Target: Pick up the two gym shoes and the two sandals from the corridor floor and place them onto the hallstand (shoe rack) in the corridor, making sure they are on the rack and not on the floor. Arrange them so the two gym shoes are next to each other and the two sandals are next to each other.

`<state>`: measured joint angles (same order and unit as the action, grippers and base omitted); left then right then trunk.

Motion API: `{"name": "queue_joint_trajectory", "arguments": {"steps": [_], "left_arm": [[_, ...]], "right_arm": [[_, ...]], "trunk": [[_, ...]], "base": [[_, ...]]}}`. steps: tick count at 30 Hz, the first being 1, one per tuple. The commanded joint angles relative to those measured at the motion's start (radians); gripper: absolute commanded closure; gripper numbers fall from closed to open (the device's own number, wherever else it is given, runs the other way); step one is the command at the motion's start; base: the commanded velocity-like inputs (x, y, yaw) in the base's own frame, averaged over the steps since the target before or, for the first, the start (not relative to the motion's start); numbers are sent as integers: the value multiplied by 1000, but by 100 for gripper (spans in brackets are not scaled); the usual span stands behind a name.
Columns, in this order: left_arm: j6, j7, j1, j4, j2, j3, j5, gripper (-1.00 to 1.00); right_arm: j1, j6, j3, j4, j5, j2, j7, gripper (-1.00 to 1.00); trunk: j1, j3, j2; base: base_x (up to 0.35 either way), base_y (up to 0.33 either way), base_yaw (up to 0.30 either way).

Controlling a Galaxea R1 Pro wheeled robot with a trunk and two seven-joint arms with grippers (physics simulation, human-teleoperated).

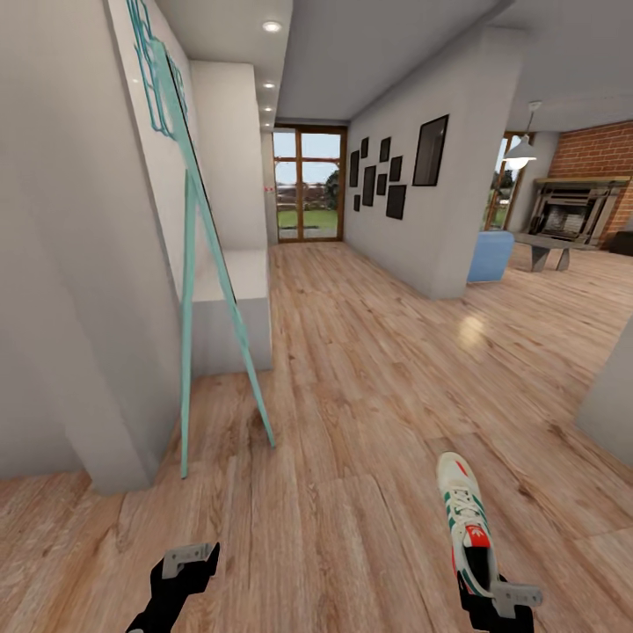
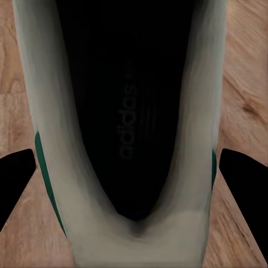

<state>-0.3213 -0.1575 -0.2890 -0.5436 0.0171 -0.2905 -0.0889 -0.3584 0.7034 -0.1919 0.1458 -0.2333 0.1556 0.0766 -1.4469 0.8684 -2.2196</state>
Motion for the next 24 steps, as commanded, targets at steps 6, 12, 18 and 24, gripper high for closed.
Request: {"name": "queue_joint_trajectory", "arguments": {"steps": [6, 12, 18, 24], "left_arm": [[-5, -7, -1, 1, 1, -8, -9, -100], [-4, -7, -1, 1, 1, -8, -9, -100], [-5, -7, -1, 0, 0, -8, -9, -100], [-5, -7, -1, -1, 0, -8, -9, -100]], "right_arm": [[-1, 2, -10, 0, -3, 1, 8, 100], [-1, 2, -9, 0, -3, 1, 8, 100], [-1, 2, -9, 0, -3, 1, 8, 100], [-1, 2, -9, 0, -3, 1, 8, 100]], "trunk": [[0, 1, 0], [0, 1, 0], [0, 1, 0], [0, 1, 0]], "base": [[0, 73, 0], [-1, 43, 0], [-93, 223, 0], [-28, 41, 0]]}}
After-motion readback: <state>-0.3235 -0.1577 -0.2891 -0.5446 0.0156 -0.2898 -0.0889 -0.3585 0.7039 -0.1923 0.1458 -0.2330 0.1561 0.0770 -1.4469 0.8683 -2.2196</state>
